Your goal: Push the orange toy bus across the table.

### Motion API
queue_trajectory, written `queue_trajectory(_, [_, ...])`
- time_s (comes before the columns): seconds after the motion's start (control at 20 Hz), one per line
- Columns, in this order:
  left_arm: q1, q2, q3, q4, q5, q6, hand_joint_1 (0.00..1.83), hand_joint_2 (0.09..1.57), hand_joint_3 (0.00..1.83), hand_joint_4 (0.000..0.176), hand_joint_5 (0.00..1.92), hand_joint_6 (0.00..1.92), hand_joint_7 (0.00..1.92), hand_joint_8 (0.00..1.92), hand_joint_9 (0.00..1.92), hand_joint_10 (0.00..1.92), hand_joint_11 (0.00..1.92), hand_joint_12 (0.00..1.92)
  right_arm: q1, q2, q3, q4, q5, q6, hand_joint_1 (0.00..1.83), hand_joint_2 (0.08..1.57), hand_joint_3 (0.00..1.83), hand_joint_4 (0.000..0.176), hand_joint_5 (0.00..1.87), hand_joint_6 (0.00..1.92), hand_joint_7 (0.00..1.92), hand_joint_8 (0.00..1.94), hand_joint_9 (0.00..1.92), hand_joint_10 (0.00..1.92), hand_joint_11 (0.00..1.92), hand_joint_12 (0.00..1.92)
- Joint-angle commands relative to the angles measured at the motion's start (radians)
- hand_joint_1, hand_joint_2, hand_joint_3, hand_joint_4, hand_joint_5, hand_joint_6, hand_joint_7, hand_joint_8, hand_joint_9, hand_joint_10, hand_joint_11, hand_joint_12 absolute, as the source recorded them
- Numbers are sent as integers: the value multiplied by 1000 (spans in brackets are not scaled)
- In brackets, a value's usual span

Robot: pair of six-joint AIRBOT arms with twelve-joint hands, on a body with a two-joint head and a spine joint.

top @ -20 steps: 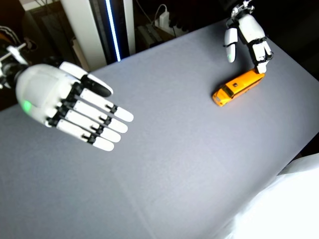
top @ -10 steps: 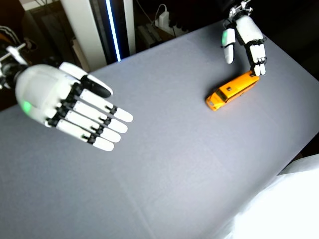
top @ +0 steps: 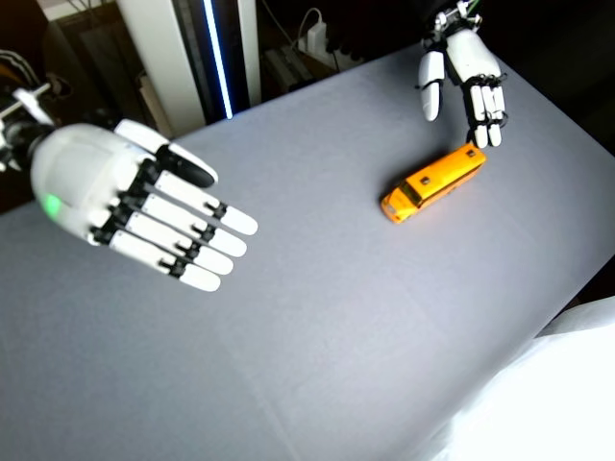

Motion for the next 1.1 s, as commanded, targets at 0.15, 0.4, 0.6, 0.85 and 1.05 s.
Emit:
queue_trajectory(0.15, [-22,-23,7,36,-74,0,271,1396,2,67,279,3,243,5,668,0,139,1139,5,-1,5,11,127,9,490,1390,0,0,362,1,367,4,295,3,185,160])
queue_trajectory(0.4, [-59,-57,22,64,-23,10,267,1400,0,43,308,1,284,1,683,2,435,695,4,-1,5,11,127,9,468,1394,0,0,359,3,373,5,295,5,185,162])
queue_trajectory(0.6, [-90,-86,36,81,-2,10,141,1363,0,68,303,0,259,0,679,2,610,366,2,-1,5,11,127,9,428,1387,0,12,353,0,363,0,283,0,177,156])
queue_trajectory(0.85, [-113,-110,41,102,3,10,105,1350,0,67,310,3,282,7,709,7,613,340,2,-2,5,11,127,9,461,1385,0,10,366,1,369,1,288,0,180,172])
queue_trajectory(1.05, [-159,-140,50,151,31,10,53,1363,4,71,302,1,286,3,675,2,521,298,2,-3,5,11,127,10,477,1391,1,1,367,1,377,3,302,5,187,181])
